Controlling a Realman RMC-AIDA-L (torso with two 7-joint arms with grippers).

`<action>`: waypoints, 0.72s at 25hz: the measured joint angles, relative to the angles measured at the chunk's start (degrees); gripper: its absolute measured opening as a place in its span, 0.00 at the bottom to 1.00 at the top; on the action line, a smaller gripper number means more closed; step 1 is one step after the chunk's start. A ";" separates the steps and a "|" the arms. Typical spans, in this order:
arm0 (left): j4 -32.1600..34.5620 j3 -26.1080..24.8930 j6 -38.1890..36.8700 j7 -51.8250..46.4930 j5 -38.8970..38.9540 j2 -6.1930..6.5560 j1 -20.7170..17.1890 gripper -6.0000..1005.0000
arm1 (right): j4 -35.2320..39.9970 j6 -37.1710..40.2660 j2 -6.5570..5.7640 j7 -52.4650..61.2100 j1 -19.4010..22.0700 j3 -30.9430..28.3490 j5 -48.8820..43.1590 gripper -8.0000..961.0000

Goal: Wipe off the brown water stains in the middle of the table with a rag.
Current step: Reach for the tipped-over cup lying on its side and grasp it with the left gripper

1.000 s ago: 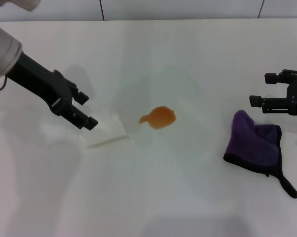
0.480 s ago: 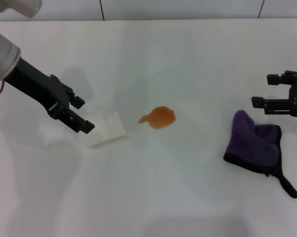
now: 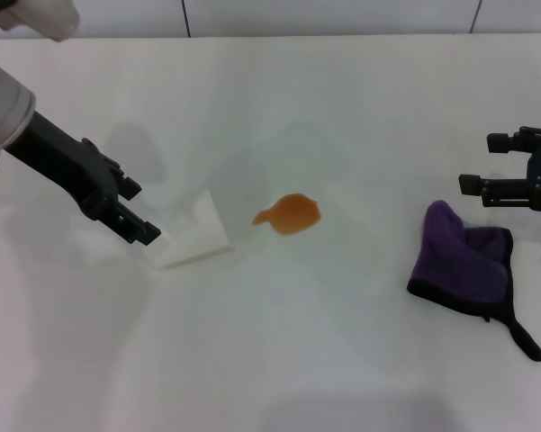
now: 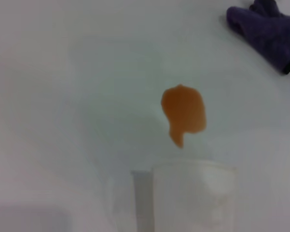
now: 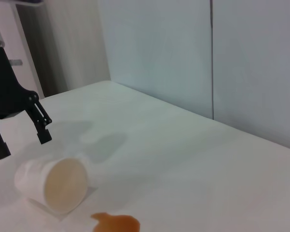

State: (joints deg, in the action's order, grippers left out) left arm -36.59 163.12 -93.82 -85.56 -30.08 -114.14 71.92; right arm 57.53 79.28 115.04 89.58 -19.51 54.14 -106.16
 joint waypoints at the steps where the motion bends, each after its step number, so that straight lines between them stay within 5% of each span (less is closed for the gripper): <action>1: 0.08 0.00 0.70 -0.01 -0.29 -0.28 0.09 0.82 | -0.01 0.00 0.00 -0.01 0.00 0.00 0.00 0.86; 18: 0.72 0.00 3.12 0.14 -1.15 -2.52 1.77 0.81 | 0.06 0.02 0.00 -0.07 0.35 -0.48 0.00 0.86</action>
State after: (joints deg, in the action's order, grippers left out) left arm -35.87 163.12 -90.70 -85.41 -31.23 -116.66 73.69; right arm 57.60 79.30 115.04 89.52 -19.15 53.65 -106.16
